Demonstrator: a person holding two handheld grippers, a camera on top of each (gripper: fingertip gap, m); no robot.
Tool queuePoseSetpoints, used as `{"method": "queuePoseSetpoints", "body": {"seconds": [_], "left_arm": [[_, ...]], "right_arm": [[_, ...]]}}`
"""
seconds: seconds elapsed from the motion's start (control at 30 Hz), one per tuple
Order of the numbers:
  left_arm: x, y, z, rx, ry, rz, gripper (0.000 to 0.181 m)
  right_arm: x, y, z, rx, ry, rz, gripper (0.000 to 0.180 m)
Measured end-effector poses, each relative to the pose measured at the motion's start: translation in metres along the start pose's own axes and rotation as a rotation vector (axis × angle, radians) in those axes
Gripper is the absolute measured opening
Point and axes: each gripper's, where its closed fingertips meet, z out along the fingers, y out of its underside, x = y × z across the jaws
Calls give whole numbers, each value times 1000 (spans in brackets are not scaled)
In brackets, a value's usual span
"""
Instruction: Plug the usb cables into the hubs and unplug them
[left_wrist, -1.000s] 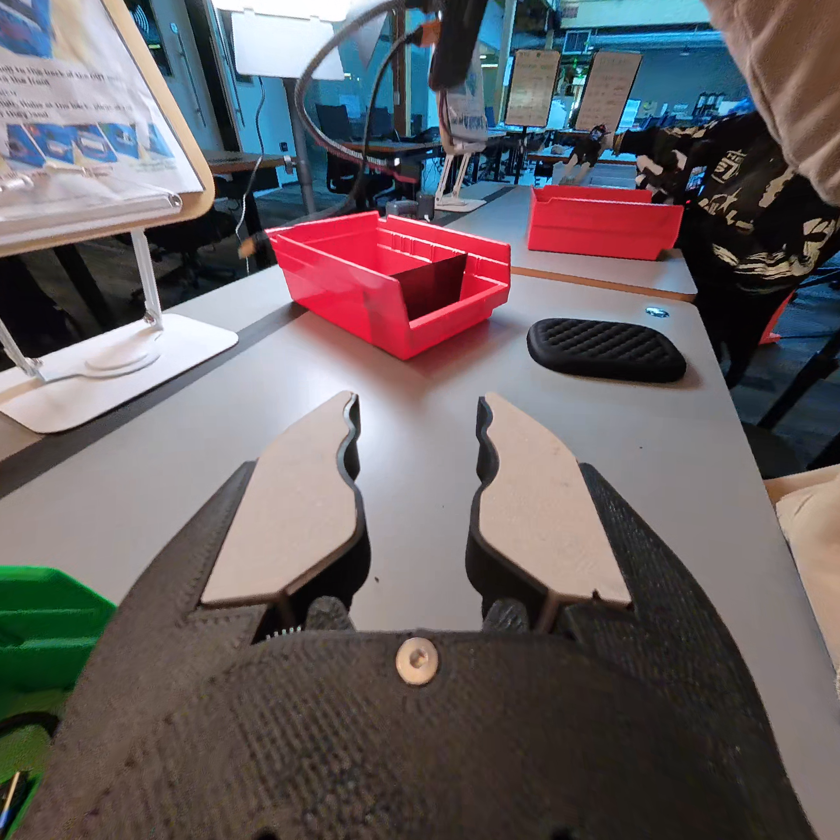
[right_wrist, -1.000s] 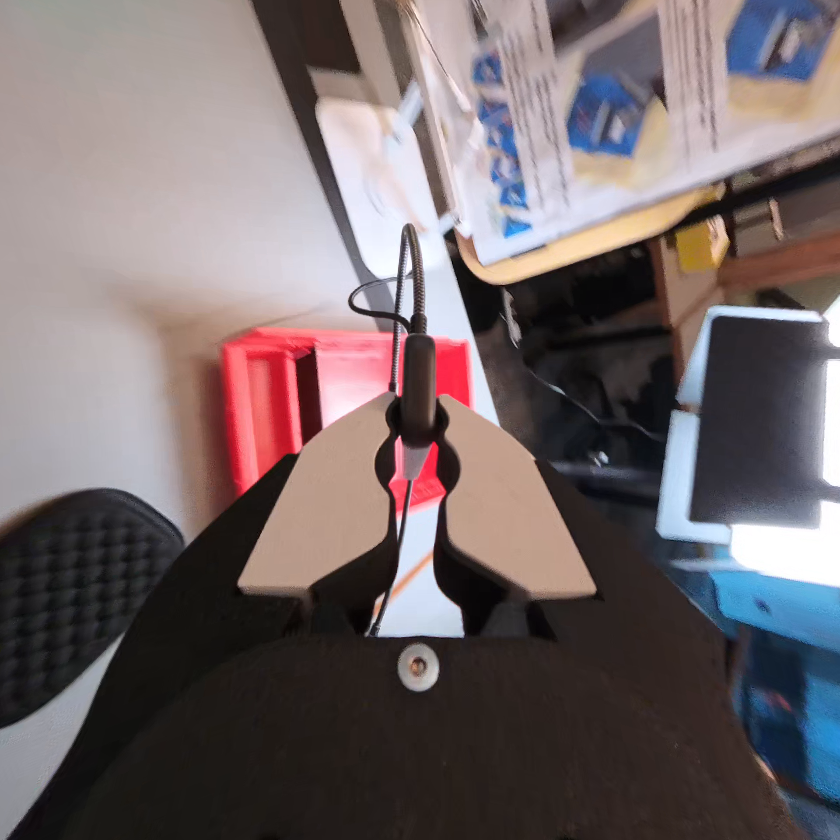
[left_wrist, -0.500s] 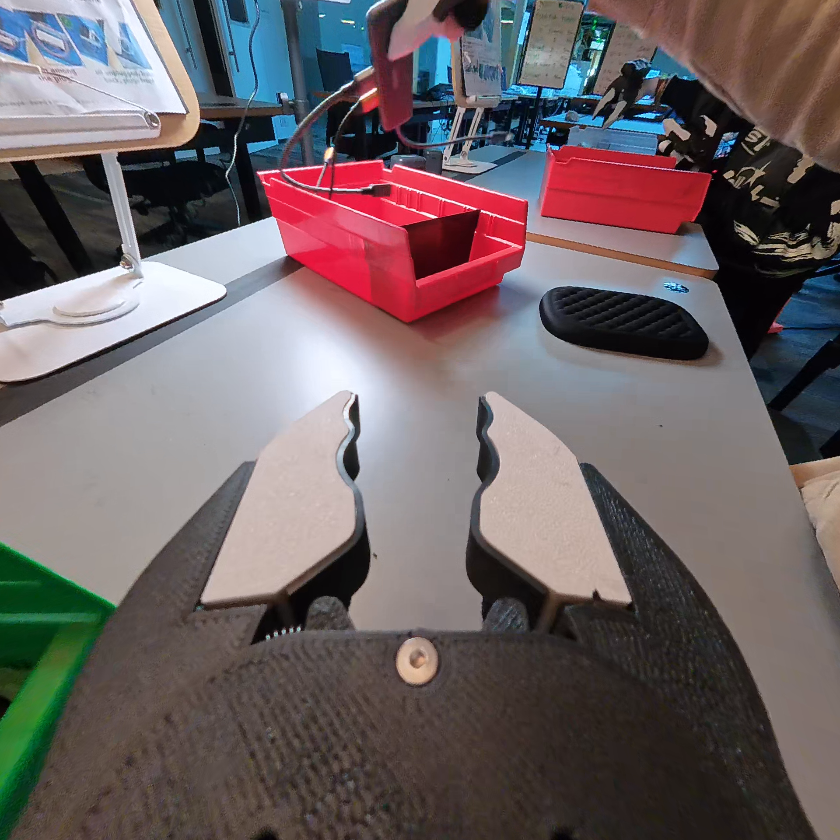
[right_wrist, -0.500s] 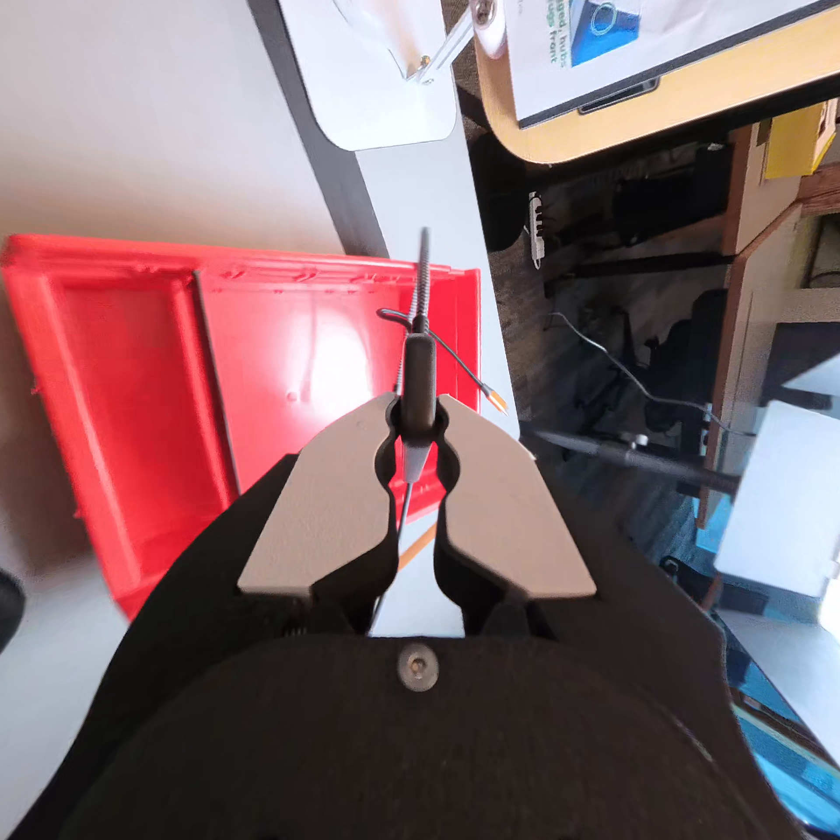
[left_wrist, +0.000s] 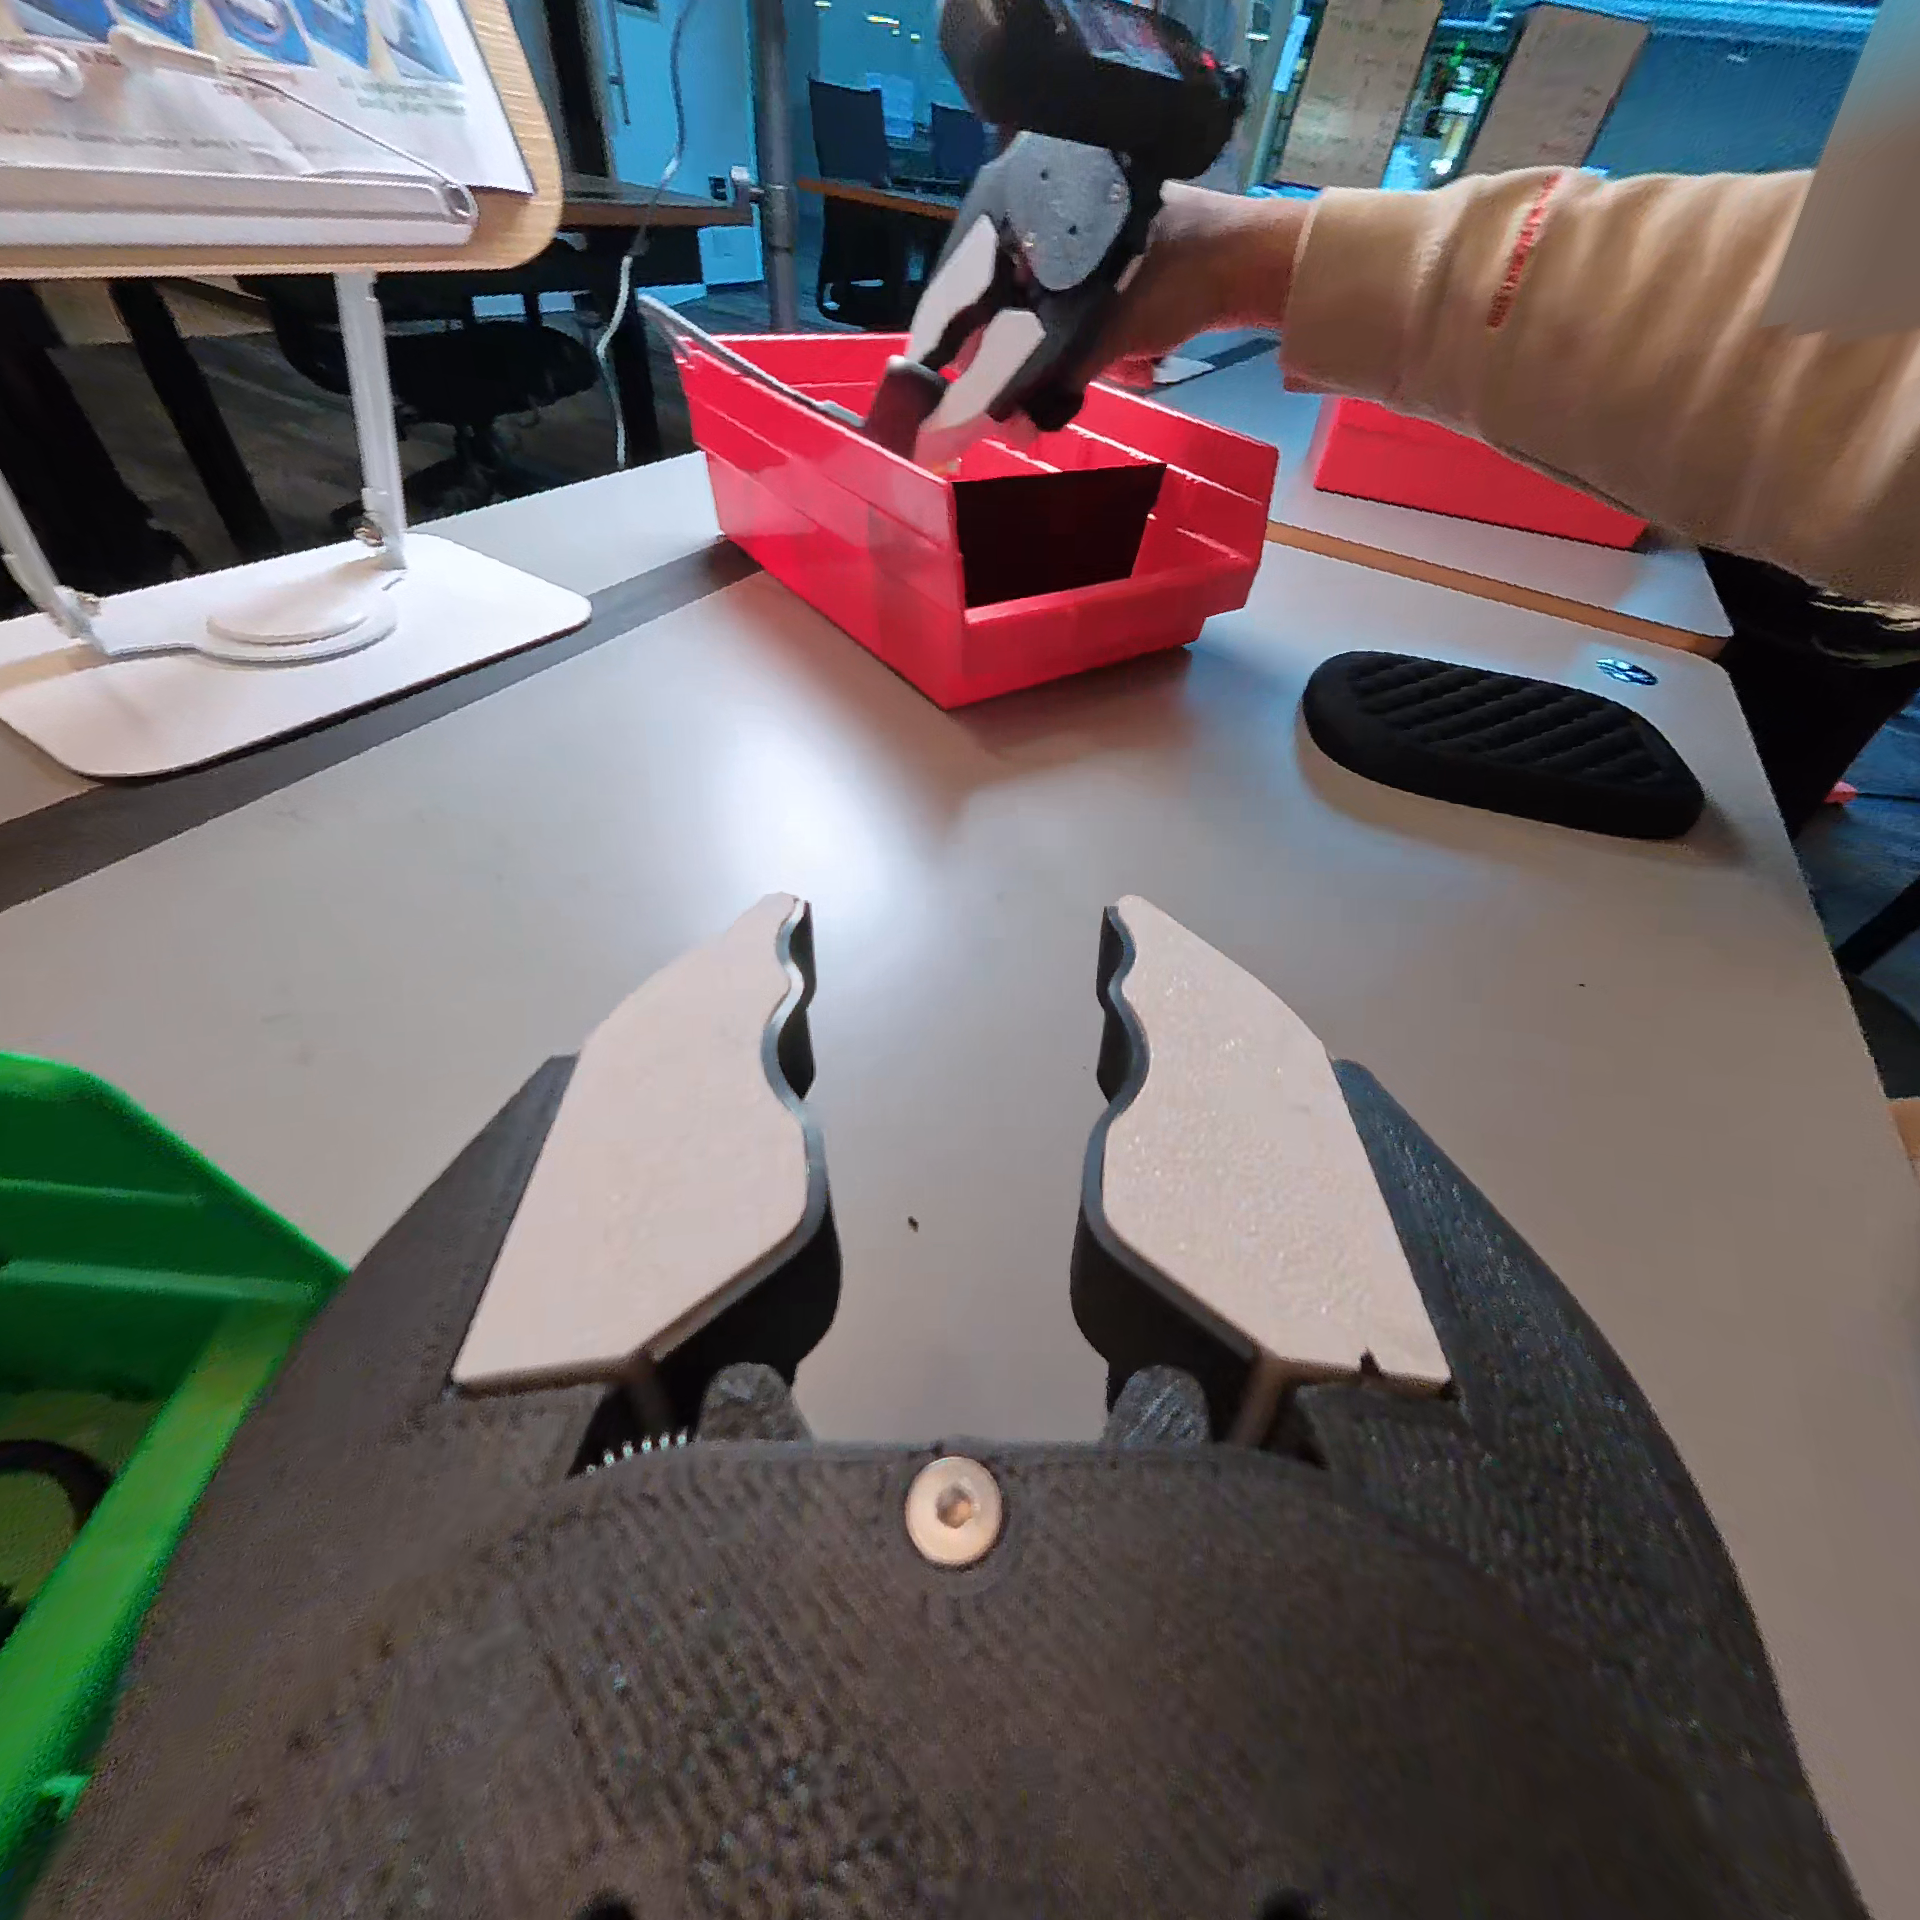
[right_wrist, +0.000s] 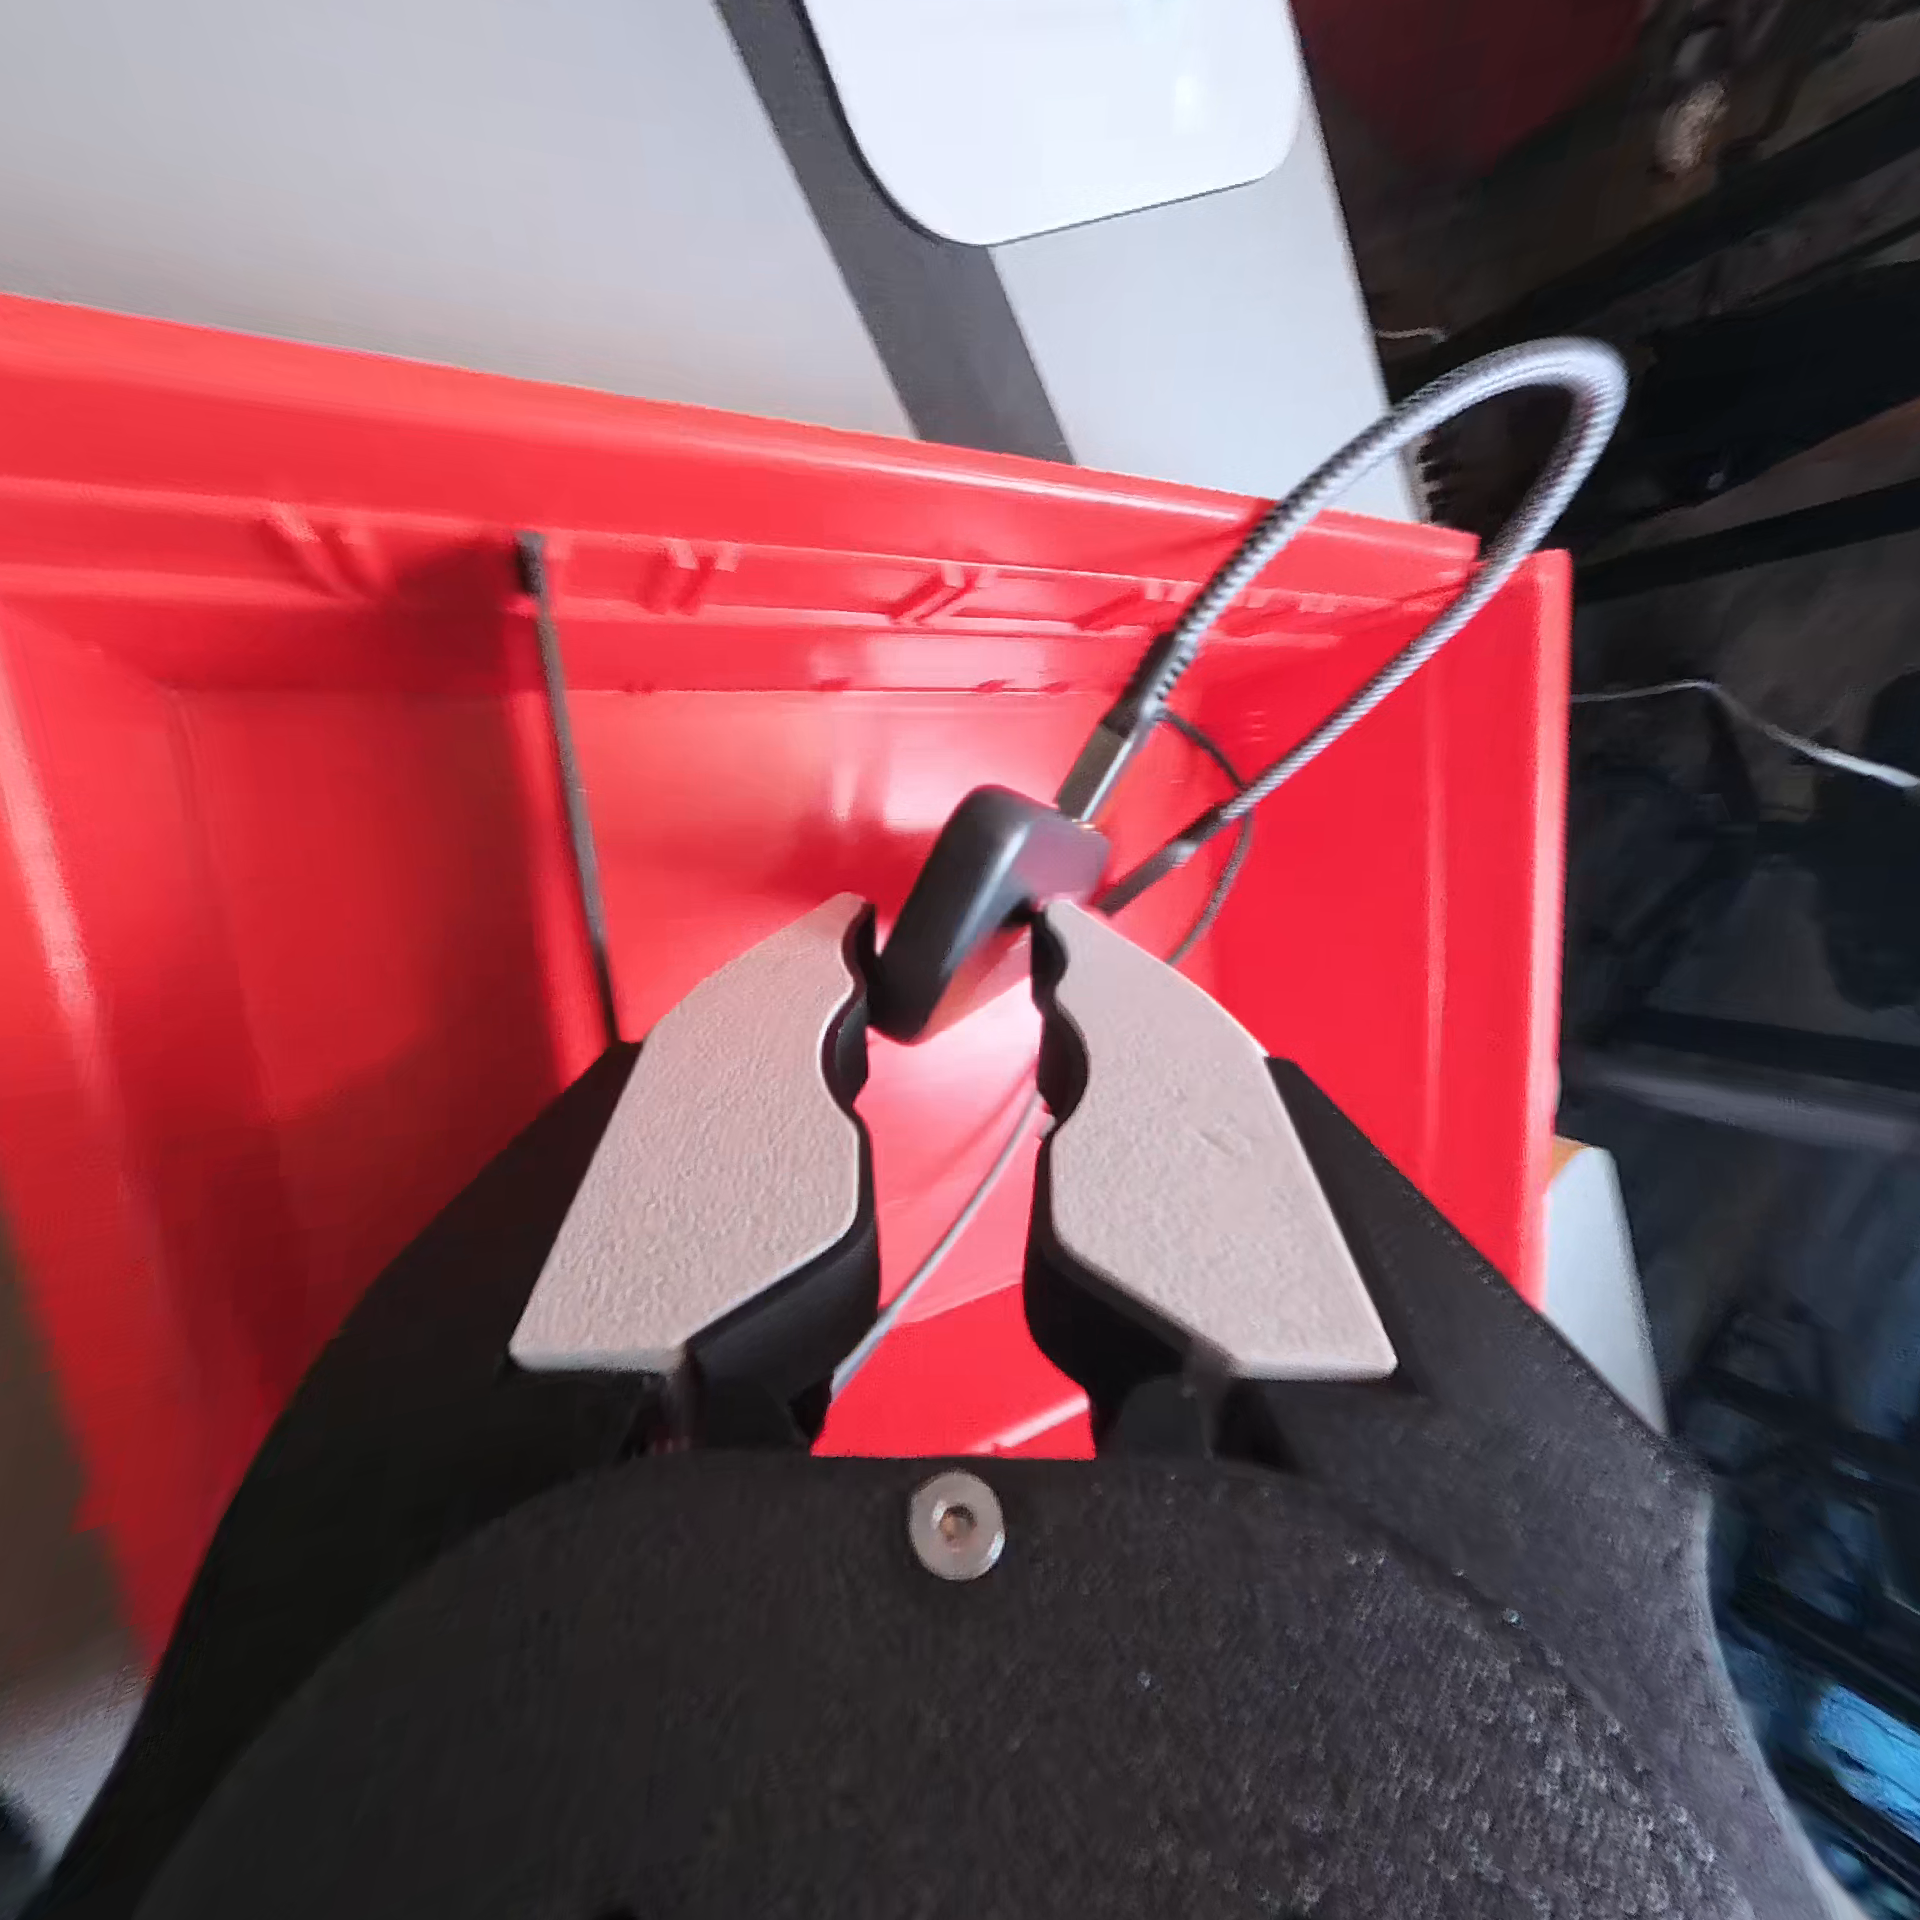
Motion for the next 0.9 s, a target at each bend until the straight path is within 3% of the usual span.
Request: {"method": "queuePoseSetpoints", "body": {"seconds": [0.1,0.23,0.5,0.7,0.9], "left_arm": [[-11,-2,-5,6,-65,4,55],[-26,-9,-21,43,-147,-5,56],[-90,-38,-74,116,-396,-49,56],[-174,-72,-125,55,-588,-164,58],[-276,-67,-129,-116,-725,-385,67]], "right_arm": [[-17,-4,-10,7,-65,75,41],[-33,-31,-53,219,-82,154,55],[-98,-52,-135,697,-13,326,49],[-134,-37,-133,836,43,425,49],[-133,-32,-122,876,67,486,51]]}}
